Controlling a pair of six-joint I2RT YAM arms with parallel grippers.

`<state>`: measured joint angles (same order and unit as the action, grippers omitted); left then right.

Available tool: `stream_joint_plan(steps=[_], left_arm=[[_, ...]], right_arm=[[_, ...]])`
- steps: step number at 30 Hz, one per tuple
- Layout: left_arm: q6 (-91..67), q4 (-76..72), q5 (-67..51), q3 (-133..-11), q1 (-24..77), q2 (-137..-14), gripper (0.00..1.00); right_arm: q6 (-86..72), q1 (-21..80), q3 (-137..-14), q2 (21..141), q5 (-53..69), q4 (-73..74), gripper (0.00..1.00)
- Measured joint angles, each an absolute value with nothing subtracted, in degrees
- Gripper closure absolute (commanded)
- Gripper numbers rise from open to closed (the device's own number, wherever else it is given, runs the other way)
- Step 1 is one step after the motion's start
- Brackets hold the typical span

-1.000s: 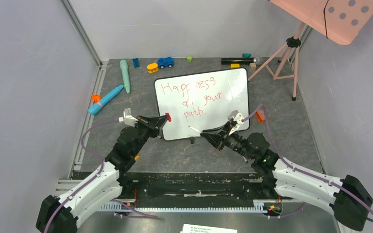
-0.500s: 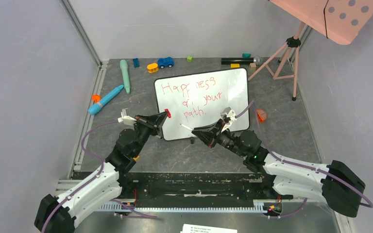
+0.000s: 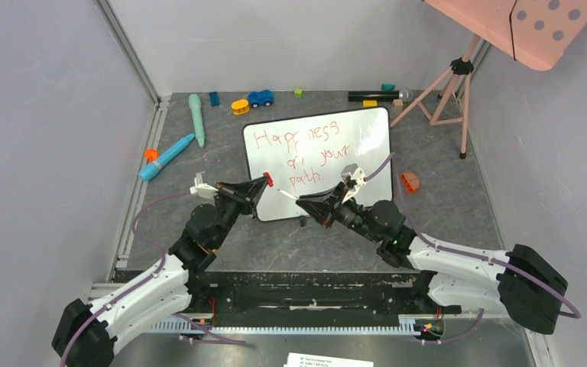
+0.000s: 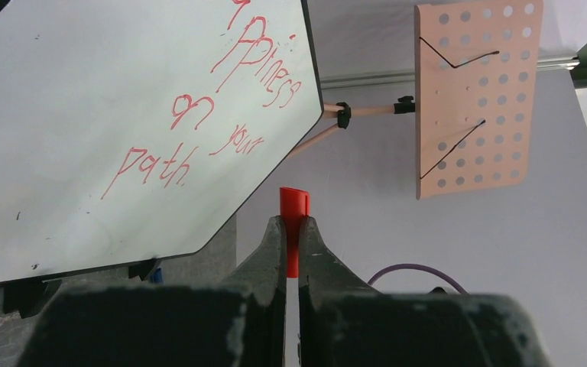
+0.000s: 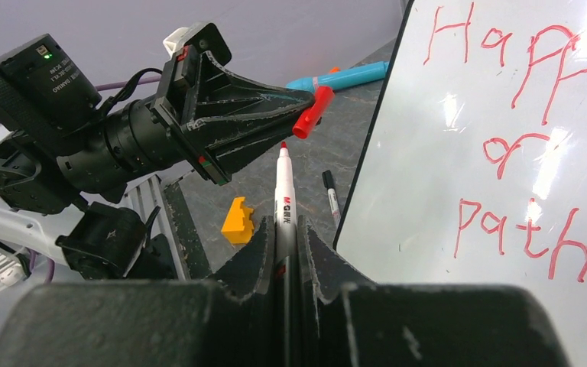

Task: Write a sentence on the whiteboard
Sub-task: Insert the whiteboard marker without the cap into the pen cap.

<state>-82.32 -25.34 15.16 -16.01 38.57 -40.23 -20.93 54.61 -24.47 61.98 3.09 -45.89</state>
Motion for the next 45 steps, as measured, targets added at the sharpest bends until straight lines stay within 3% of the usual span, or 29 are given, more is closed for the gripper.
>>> stream_joint_plan(steps=[45], left_arm=[[-85.6,-28.8,16.4,-16.0,42.1,-42.4,0.98]], right_arm=[[-20.0,54.7,-25.2,64.7,1.8,-46.7,1.0]])
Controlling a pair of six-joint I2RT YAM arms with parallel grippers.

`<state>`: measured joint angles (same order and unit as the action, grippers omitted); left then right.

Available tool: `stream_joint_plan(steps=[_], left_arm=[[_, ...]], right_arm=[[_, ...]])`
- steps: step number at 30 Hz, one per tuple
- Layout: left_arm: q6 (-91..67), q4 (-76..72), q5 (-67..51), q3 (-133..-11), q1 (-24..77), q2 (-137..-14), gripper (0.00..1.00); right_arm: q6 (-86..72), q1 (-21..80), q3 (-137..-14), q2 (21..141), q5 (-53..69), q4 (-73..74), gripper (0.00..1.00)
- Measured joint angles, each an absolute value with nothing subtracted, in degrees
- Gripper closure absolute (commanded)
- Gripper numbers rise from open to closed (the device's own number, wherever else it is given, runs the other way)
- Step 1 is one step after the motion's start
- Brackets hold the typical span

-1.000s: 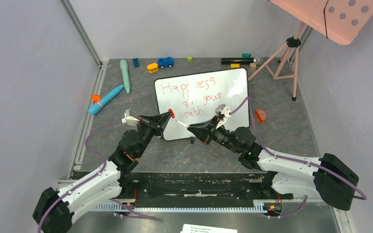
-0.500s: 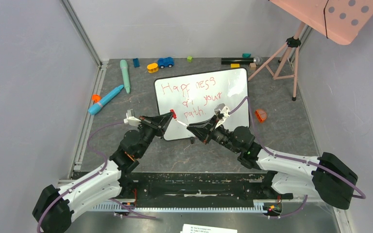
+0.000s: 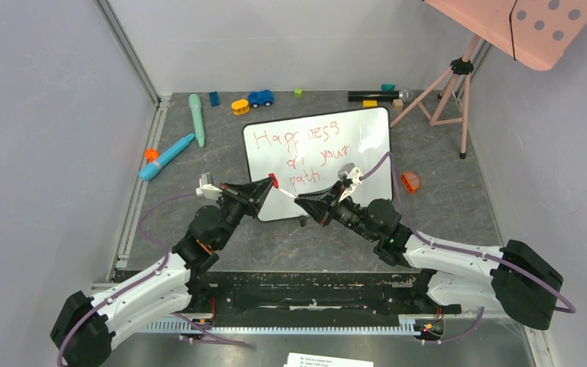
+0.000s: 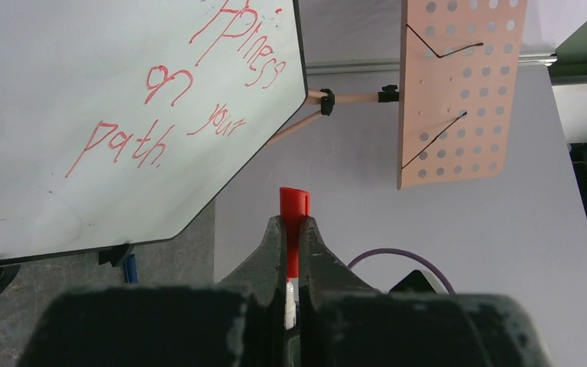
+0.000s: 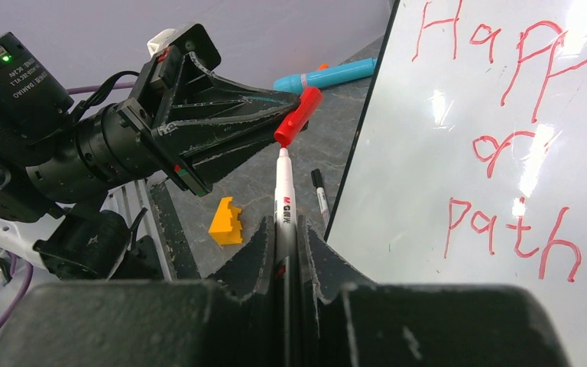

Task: Write a sentence on the whiteboard
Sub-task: Insert the whiteboard marker without the cap into the pen cap.

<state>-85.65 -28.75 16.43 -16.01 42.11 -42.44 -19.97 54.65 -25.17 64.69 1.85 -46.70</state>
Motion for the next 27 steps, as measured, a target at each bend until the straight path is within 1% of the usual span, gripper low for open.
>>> stream_joint_plan(steps=[19,22,27], left_arm=[[-85.9,-26.5,17.6,-16.3,43.5,-41.8,0.98],[-85.9,-26.2,19.0,-17.1,44.3,-42.5,0.98],[-84.3,-25.4,25.8,-20.8,49.3,-45.9,0.98]], right_arm=[[-19.3,54.8,-25.2,64.4,0.9,-46.7,1.0],[-18.9,55.0,-25.2,64.4,0.0,-46.7,1.0],[-17.7,55.8,-25.2,64.4,-3.7,-48.5,1.0]])
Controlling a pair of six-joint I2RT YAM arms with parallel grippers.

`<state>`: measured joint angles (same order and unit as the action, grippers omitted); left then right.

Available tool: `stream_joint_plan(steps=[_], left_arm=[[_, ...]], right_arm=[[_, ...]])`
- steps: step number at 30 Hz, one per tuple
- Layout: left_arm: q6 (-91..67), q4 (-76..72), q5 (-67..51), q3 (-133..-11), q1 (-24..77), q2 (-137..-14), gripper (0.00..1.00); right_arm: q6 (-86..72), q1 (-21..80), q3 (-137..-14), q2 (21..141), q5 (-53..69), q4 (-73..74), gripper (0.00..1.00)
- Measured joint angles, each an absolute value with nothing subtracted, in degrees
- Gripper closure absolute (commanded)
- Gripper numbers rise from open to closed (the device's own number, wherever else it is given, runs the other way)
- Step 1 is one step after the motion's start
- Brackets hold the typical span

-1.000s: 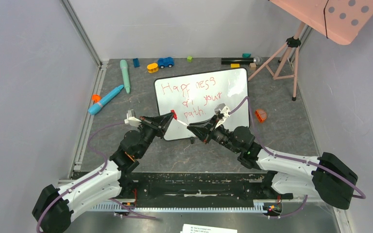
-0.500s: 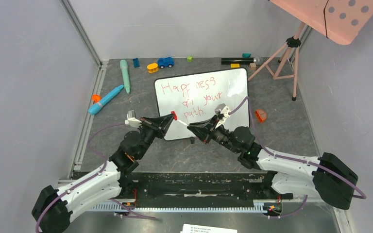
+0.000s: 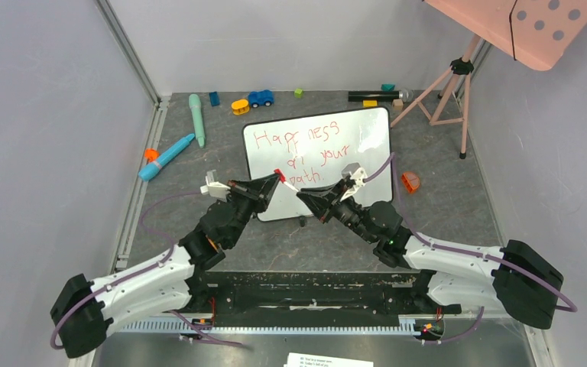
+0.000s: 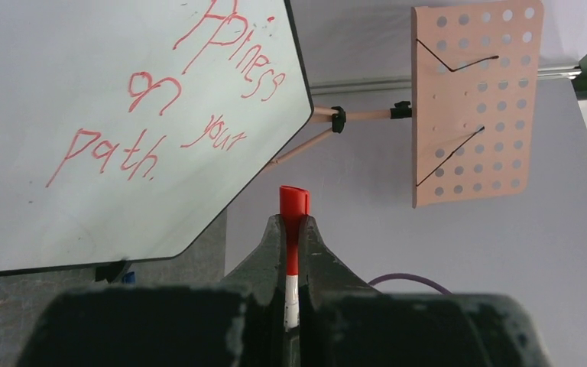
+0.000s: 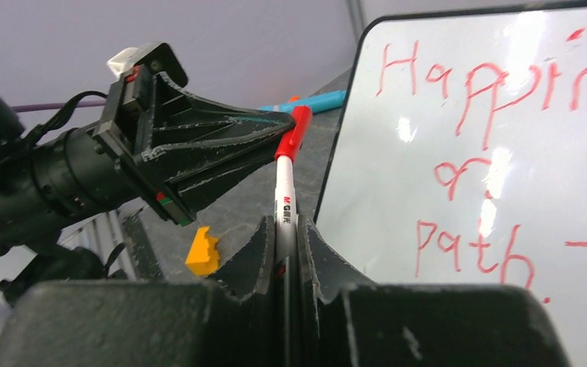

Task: Write a sentence on the whiteboard
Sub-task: Insert the whiteboard marker without the cap into the pen cap.

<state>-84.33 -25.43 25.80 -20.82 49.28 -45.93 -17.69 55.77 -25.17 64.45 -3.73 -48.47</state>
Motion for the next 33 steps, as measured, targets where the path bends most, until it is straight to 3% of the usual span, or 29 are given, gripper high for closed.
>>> stream_joint_plan(steps=[17,26,33], left_arm=[[-72.4,-38.3,39.6,-30.1,58.8,-61.9,0.98],[-68.9,-40.7,40.1,-33.0,60.7,-65.3,0.98],[-68.5,-41.0,38.6,-33.0,61.6,-66.2,0.98]], right_arm=[[-5.5,56.8,-24.4,65.9,-16.1,-58.7,1.0],[-1.5,56.7,-24.1,62.2,-16.9,-56.9,1.0],[-8.5,52.8,-23.0,56.8,-12.0,-50.3,1.0]])
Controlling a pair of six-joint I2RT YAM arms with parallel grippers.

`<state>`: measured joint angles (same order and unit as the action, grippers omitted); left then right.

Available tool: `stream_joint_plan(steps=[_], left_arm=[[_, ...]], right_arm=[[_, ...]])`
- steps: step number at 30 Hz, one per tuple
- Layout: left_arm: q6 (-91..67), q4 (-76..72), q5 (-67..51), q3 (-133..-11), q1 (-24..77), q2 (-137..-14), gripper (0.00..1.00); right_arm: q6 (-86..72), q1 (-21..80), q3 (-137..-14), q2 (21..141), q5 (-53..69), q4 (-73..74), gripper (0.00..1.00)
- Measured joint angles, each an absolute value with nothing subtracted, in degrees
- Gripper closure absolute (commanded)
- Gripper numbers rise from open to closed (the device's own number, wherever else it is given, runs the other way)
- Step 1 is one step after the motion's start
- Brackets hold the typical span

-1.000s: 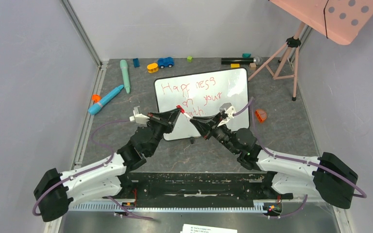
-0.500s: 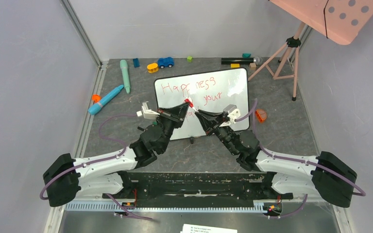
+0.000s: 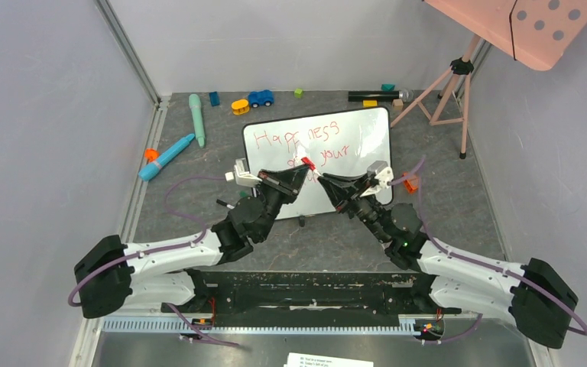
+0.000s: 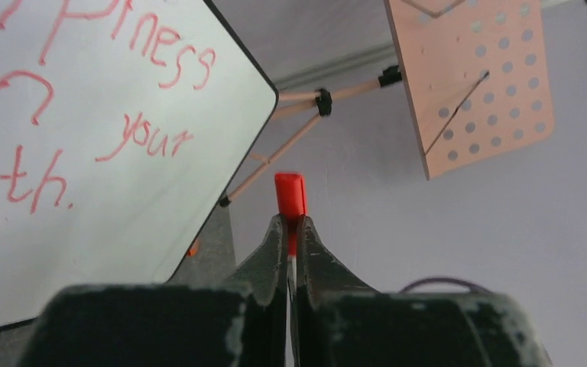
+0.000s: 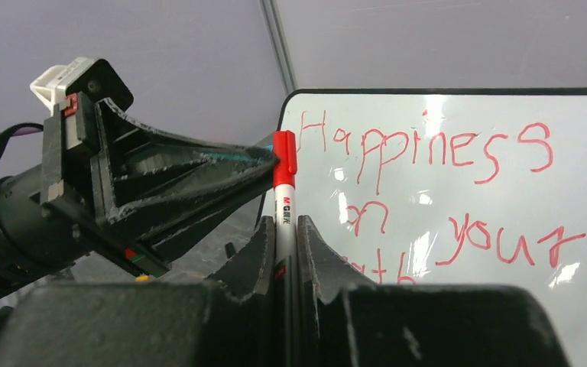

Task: Write a sentence on the whiteboard
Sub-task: Insert the whiteboard marker without the cap into the pen cap, then put down the whiteboard marker at the center of the board.

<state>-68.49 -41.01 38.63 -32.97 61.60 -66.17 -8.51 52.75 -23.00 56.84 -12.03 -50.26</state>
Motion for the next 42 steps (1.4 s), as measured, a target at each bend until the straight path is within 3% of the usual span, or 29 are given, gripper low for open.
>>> stream_joint_plan(steps=[2,3,6,9,12,15,20,25,37,40,42], left_arm=[[-68.2,-40.8,34.9,-32.7,62.1,-66.0,0.97],[-68.2,-40.4,31.9,-32.5,63.4,-66.0,0.84],[-67.8,-37.5,23.6,-31.0,68.4,-65.7,0.6],[-67.2,-30.8,21.0,-29.5,68.3,-62.7,0.55],[-66.1,-19.3,20.2,-30.5,65.3,-56.8,0.39],[-64.1,-8.8,19.3,-32.5,61.2,-51.1,0.32],[-59.3,5.9,18.9,-33.6,55.5,-42.9,0.28],[-52.7,17.6,19.7,-37.0,51.8,-41.1,0.27],[-41.3,24.6,28.5,-36.1,51.4,-32.7,0.23],[-39.1,23.9,30.8,-33.3,51.4,-27.4,0.18],[-38.1,23.6,32.1,-32.5,51.4,-26.2,0.08]], right_arm=[[-12.1,50.7,-22.5,55.3,-9.8,-49.2,1.0],[-14.1,49.3,-22.5,55.1,-8.8,-49.1,1.0],[-16.8,47.4,-22.5,54.4,-7.6,-46.5,1.0],[-17.4,47.3,-22.5,52.0,-7.1,-41.3,1.0],[-17.4,46.2,-22.5,48.1,-6.9,-34.7,1.0],[-17.3,44.6,-22.4,43.8,-6.0,-27.2,1.0],[-18.3,43.5,-20.4,40.2,-0.6,-17.8,1.0],[-19.8,43.4,-16.8,45.2,7.9,-11.6,1.0],[-21.7,43.4,-12.1,52.4,10.7,-12.1,0.98],[-21.9,43.4,-11.7,54.6,10.4,-13.9,0.86],[-21.9,43.4,-11.7,55.5,9.8,-14.5,0.68]])
